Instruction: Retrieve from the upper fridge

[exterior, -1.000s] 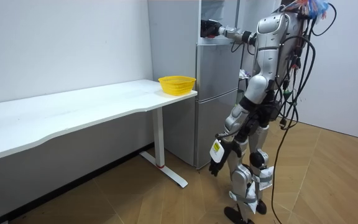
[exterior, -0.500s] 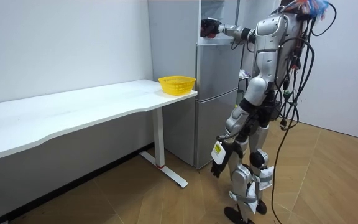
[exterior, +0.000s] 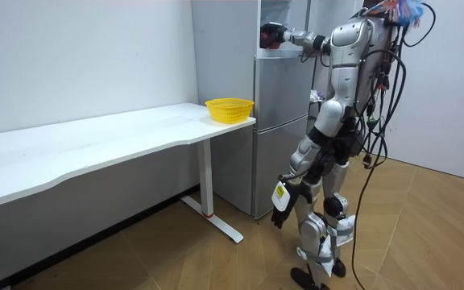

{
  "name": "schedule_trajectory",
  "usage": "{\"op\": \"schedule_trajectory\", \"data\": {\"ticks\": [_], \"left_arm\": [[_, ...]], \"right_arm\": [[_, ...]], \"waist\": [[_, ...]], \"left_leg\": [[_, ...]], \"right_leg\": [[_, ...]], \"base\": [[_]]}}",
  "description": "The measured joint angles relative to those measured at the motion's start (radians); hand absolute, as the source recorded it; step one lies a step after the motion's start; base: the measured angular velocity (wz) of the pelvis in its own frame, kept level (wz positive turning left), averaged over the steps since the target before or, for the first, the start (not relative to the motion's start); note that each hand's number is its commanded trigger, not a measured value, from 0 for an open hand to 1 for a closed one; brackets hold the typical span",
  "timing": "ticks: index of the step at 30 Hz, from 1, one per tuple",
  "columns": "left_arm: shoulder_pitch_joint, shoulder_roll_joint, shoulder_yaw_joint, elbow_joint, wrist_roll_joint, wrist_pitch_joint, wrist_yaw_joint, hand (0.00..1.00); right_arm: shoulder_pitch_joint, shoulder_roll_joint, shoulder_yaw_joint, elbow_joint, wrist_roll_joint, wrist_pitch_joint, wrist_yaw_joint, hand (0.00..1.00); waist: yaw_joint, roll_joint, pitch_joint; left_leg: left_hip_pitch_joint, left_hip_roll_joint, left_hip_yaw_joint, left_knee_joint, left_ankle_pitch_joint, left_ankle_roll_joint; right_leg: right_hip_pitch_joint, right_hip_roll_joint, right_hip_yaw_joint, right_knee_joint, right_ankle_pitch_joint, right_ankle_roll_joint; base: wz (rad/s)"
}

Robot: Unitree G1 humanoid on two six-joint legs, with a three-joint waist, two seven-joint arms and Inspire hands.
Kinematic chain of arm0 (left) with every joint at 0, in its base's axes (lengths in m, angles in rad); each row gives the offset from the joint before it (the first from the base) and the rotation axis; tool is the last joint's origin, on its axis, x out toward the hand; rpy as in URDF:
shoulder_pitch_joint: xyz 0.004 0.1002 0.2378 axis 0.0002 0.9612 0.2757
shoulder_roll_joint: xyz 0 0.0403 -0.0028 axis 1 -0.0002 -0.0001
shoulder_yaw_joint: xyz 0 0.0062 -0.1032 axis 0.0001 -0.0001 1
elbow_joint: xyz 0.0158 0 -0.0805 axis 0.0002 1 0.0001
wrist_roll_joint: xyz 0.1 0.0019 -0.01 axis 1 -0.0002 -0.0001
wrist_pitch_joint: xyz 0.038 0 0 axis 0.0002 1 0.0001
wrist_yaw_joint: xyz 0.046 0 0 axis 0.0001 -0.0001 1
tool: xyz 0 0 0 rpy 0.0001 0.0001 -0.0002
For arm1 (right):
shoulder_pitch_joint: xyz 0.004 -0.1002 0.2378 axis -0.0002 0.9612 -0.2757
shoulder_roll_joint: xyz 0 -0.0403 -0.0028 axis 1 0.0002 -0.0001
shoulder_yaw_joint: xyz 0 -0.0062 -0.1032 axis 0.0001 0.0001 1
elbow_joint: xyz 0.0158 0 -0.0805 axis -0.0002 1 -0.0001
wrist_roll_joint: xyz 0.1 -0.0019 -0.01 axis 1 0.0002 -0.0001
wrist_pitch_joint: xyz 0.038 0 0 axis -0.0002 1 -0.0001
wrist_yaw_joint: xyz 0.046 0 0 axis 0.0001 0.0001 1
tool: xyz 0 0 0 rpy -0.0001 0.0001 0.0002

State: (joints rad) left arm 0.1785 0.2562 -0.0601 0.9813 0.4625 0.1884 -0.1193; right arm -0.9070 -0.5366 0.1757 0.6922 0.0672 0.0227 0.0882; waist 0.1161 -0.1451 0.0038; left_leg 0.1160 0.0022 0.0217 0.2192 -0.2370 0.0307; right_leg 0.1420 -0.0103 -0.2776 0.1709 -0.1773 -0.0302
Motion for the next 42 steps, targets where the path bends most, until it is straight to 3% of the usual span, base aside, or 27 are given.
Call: {"op": "schedule_trajectory", "data": {"ticks": [13,20,24,27,29,39,42], "left_arm": [[-0.013,0.0,0.0,-0.001,0.0,-0.001,0.003,0.0],[-0.023,0.002,-0.01,-0.001,0.002,-0.003,0.003,0.0],[-0.036,-0.001,-0.021,0.004,0.002,-0.008,0.002,0.0],[-0.041,-0.001,-0.022,0.023,0.0,-0.015,0.005,0.0],[-0.038,-0.001,-0.022,0.033,0.001,-0.018,0.02,0.0],[-0.038,-0.002,-0.022,0.039,0.003,-0.029,0.074,0.0],[-0.037,-0.007,-0.022,0.04,0.007,-0.031,0.08,0.0]], "right_arm": [[-0.011,0.0,0.0,0.0,0.001,0.0,0.02,1.0],[0.005,0.004,0.001,-0.054,0.047,0.001,-0.016,1.0],[0.005,0.011,0.001,-0.1,0.053,0.001,-0.037,1.0],[0.008,0.03,0.001,-0.115,0.05,0.001,-0.056,1.0],[0.03,0.036,0.001,-0.142,0.064,0.001,-0.09,1.0],[0.155,0.044,-0.004,-0.414,0.03,0.001,-0.257,1.0],[0.216,0.064,-0.027,-0.542,0.01,0.0,-0.304,1.0]], "waist": [[0.0,0.001,0.0006],[-0.002,0.012,0.0075],[-0.002,0.024,0.0042],[0.002,0.039,-0.0037],[0.002,0.04,-0.0038],[-0.021,0.043,-0.0052],[-0.029,0.057,-0.0081]], "left_leg": [[0.001,0.0,0.0,0.002,0.0,0.0],[-0.005,0.0,0.002,0.0,0.0,0.0],[-0.019,0.0,0.003,0.002,0.0,0.0],[-0.014,0.0,0.006,0.003,0.0,0.0],[-0.006,0.001,0.009,0.001,0.0,0.0],[-0.023,0.002,0.021,-0.005,0.0,0.0],[-0.023,0.0,0.023,0.0,0.0,0.0]], "right_leg": [[0.001,-0.001,0.0,0.001,0.0,0.0],[-0.005,-0.001,0.002,0.001,0.0,0.0],[-0.021,0.0,0.003,0.001,0.001,-0.001],[-0.019,0.001,0.03,0.0,0.001,-0.001],[-0.016,0.005,0.052,-0.002,0.001,-0.001],[-0.037,0.004,0.054,-0.003,0.001,-0.001],[-0.035,0.003,0.058,-0.002,0.002,0.0]], "base": [[0.0],[0.0],[0.0],[-0.01],[-0.08],[-0.03],[-0.02]]}}
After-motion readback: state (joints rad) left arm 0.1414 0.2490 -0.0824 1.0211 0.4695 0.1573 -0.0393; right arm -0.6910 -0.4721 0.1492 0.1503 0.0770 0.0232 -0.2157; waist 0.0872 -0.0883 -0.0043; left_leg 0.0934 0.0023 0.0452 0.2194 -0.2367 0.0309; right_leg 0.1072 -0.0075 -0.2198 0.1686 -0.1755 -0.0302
